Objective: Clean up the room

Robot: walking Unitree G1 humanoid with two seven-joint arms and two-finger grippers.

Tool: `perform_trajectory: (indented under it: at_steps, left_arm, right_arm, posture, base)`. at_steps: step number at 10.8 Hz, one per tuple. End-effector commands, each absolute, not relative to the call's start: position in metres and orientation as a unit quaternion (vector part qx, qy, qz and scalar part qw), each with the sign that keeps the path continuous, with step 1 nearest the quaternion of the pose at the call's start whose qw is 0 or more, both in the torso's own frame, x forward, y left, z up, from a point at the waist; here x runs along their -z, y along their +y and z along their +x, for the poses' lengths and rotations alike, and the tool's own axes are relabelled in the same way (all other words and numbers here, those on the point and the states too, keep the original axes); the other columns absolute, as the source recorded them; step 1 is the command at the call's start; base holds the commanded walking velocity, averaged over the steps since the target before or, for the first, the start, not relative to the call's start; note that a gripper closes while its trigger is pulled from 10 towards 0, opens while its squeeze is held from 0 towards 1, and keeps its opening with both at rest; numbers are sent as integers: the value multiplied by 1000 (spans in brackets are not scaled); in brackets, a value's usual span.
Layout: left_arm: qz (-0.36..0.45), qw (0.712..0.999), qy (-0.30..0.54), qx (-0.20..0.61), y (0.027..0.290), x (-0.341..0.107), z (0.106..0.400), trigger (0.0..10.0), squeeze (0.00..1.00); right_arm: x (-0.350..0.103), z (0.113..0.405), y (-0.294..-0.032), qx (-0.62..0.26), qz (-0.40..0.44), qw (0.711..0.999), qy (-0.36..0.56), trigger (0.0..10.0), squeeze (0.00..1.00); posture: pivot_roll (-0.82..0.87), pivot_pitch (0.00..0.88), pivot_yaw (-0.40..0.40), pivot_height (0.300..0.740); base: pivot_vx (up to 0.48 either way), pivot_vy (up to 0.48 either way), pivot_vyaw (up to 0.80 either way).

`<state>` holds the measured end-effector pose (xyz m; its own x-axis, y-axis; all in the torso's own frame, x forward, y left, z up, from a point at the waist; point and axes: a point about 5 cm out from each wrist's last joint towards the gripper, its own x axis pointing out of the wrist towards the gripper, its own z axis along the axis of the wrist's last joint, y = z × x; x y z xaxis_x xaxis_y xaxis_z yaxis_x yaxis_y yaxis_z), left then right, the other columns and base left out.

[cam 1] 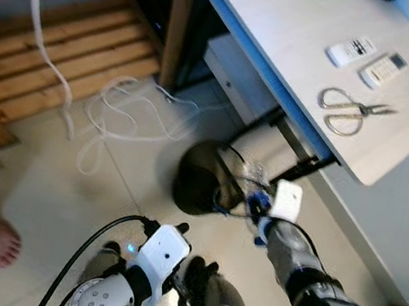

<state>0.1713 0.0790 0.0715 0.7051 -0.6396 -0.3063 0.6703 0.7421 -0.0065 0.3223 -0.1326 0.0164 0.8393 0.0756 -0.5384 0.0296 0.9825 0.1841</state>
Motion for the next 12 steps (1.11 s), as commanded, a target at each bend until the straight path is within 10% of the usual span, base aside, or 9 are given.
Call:
perform_trajectory:
  at_steps: [1,4,5,6,12]
  left_arm:
    - [44,919,155,361,70,-70,165,10000,0]
    - [35,923,150,353,61,-69,170,10000,0]
    - [36,925,144,350,60,-68,177,10000,0]
    - [41,928,138,344,63,-68,183,10000,0]
    - [37,958,89,271,115,-74,245,10000,0]
  right_arm:
    - [-11,318,-137,-5,110,949,295,10000,1000]
    - [-14,320,-132,-32,123,949,290,10000,1000]
    - [-16,322,-141,-28,100,953,285,10000,753]
    - [-19,324,-150,-19,89,958,273,10000,0]
    - [-41,277,-219,41,37,997,56,10000,0]
  posture:
    - [442,401,-222,736]
    - [424,387,-257,736]
    - [408,367,-260,736]
    - [393,346,-254,736]
    - [161,53,-70,736]
  base:
    - [0,0,0]
    - [0,0,0]
    - [0,0,0]
    - [0,0,0]
    - [0,0,0]
